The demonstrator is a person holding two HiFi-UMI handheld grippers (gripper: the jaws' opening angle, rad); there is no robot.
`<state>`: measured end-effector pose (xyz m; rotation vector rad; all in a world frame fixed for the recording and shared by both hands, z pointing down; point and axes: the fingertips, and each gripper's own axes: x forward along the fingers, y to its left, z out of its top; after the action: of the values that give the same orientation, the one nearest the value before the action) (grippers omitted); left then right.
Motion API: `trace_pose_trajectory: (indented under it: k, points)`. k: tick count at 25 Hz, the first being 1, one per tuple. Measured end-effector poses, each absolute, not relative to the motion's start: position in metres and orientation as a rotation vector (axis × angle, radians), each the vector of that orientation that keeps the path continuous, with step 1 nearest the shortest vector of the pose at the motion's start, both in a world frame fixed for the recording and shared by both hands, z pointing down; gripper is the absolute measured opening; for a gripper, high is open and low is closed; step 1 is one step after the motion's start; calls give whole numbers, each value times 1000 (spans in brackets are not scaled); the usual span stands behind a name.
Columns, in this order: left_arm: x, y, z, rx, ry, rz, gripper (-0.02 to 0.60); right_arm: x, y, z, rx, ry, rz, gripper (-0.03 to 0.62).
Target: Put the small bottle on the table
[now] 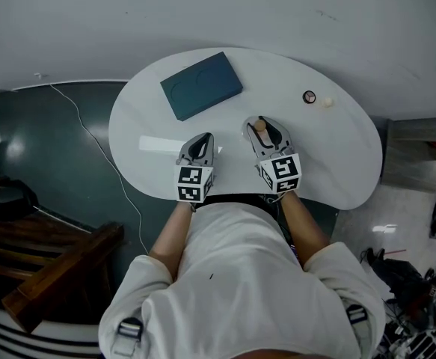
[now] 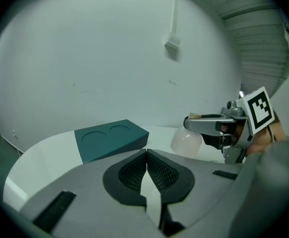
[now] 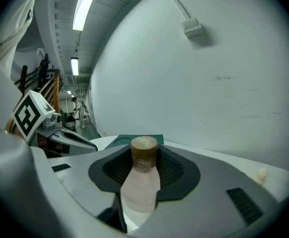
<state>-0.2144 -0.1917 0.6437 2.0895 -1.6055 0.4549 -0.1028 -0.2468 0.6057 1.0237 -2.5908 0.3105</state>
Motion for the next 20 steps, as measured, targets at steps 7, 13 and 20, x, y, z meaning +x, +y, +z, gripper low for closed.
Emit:
trace_pose_trajectory:
  k: [7, 13, 20]
  points:
    - [-222, -208, 668, 2112, -1519, 495, 20, -117, -261, 630, 1056, -2544, 339, 137]
    - [-225, -210, 685, 2100, -1473, 503, 20, -120, -266, 653, 1077, -2491, 370, 137]
    - [-224, -211, 694, 2114, -1427, 534, 20, -121, -271, 675, 1090, -2440, 392, 137]
